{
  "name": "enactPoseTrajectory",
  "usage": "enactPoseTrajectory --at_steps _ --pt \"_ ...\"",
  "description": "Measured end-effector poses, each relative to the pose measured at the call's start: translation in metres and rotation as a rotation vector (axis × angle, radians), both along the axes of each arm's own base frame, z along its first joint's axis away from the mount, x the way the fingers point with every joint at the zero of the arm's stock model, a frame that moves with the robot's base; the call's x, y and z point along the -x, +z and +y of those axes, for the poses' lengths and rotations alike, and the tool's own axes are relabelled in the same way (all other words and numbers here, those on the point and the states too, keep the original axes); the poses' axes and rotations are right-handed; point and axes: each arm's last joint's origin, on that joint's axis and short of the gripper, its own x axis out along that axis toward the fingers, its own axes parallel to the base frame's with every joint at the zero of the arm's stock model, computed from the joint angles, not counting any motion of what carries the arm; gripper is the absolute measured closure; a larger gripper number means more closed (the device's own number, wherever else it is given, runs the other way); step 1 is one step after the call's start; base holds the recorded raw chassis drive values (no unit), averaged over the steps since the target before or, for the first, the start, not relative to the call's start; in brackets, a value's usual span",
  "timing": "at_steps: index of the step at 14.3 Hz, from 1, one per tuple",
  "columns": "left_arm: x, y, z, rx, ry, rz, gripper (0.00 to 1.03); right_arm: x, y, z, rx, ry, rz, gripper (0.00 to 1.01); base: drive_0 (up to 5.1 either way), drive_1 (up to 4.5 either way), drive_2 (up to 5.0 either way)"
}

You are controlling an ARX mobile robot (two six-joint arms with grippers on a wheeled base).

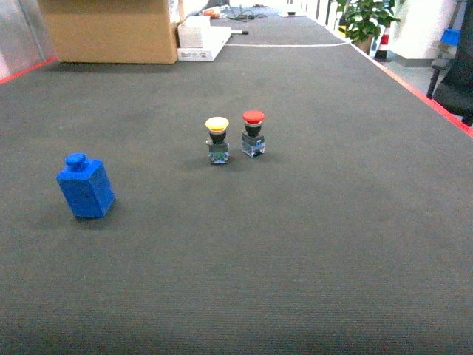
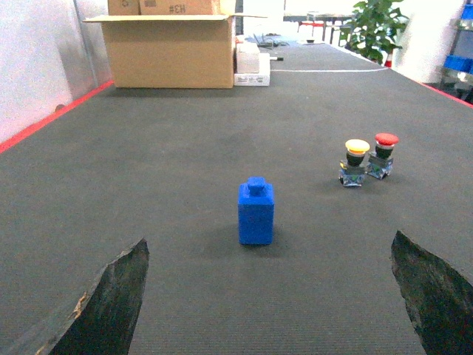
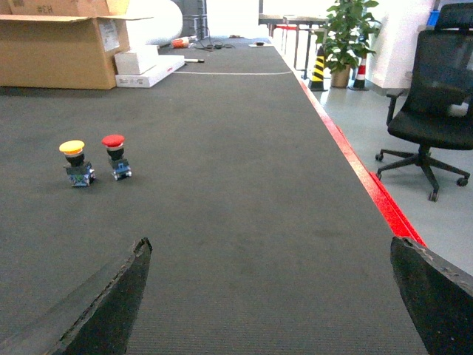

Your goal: Pick blue part to blue bin on bottom shelf

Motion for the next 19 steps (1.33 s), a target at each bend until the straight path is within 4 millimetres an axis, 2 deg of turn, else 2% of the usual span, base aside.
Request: enactPoseTrajectory --at_steps 10,12,13,14,15,18,19 --pt "0.0 0.0 0.0 0.0 -0.001 -0.002 0.05 0.0 0.0 0.0 0.0 0.0 -0.001 0.03 0.0 0.0 0.0" --pt "-0.006 -0.006 -0.008 -0.038 0.237 0.205 0.05 0.0 0.0 0.0 0.0 0.001 -0.002 0.03 0.0 0.0 0.0" --pt "-0.012 -0.007 -0.007 -0.055 0.416 0.209 0.05 0.0 0.0 0.0 0.0 -0.002 -0.001 0.03 0.0 0.0 0.0" --pt "-0.02 -0.003 -0.009 -0.028 0.43 0.175 0.05 0.0 0.0 0.0 0.0 0.0 -0.001 0.03 0.0 0.0 0.0" --pt "-0.03 -0.004 -0.015 -0.015 0.373 0.182 0.05 0.0 0.0 0.0 0.0 0.0 -0.002 0.03 0.0 0.0 0.0" --pt "-0.092 -0.007 -0.03 0.041 0.213 0.215 0.05 0.0 0.0 0.0 0.0 0.0 -0.001 0.03 0.0 0.0 0.0" --pt "-0.123 -0.014 -0.036 0.047 0.172 0.255 0.05 0.0 0.0 0.0 0.0 0.0 -0.001 0.03 0.0 0.0 0.0"
